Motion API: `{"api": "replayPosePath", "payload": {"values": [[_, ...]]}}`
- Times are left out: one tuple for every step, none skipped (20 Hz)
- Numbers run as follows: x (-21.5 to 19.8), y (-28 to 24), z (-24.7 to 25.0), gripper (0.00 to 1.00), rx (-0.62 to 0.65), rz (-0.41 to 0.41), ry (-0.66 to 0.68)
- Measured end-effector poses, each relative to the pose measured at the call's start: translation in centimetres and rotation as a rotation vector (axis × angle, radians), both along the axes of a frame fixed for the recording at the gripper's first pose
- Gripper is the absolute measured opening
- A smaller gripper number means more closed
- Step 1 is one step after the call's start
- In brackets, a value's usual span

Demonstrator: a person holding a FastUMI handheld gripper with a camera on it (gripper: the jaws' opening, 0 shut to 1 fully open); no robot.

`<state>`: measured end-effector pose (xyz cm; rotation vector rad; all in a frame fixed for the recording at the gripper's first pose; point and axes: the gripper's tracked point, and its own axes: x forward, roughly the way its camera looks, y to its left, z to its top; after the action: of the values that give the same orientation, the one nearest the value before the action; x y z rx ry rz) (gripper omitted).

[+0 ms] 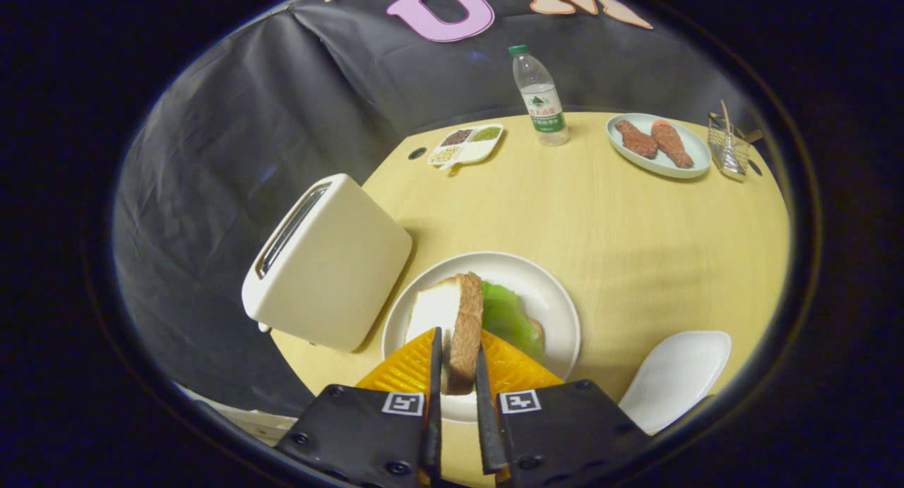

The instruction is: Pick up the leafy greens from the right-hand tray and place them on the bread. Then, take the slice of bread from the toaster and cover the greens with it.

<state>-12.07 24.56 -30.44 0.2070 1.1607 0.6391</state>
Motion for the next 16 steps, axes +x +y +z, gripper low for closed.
{"api": "replayPosePath", "payload": {"values": [[-0.2, -0.4, -0.1, 0.29, -0.009, 0.007, -0.003], [-0.2, -0.7, -0.2, 0.32, -0.017, 0.010, -0.008], [-0.3, -0.9, -0.3, 0.36, -0.028, 0.016, -0.012], [-0.4, -1.3, -0.5, 0.45, -0.041, 0.024, -0.015], [-0.5, -1.4, -0.7, 0.54, -0.049, 0.031, -0.020], [-0.5, -1.5, -0.7, 0.64, -0.050, 0.035, -0.026], [-0.6, -1.6, -0.6, 0.73, -0.046, 0.035, -0.030], [-0.4, -1.6, -0.3, 0.82, -0.037, 0.033, -0.035], [-0.3, -1.6, -0.2, 0.92, -0.031, 0.028, -0.041], [-0.3, -1.5, 0.1, 0.95, -0.019, 0.026, -0.042], [-0.3, -1.6, 0.5, 0.97, -0.007, 0.023, -0.049], [-0.2, -1.6, 1.0, 0.98, 0.007, 0.020, -0.059], [-0.1, -1.6, 1.7, 0.98, 0.026, 0.017, -0.071], [0.0, -1.7, 2.4, 0.98, 0.043, 0.015, -0.089], [0.3, -2.0, 3.3, 0.98, 0.055, 0.010, -0.118], [0.8, -2.4, 4.2, 0.99, 0.064, 0.008, -0.153]]}}
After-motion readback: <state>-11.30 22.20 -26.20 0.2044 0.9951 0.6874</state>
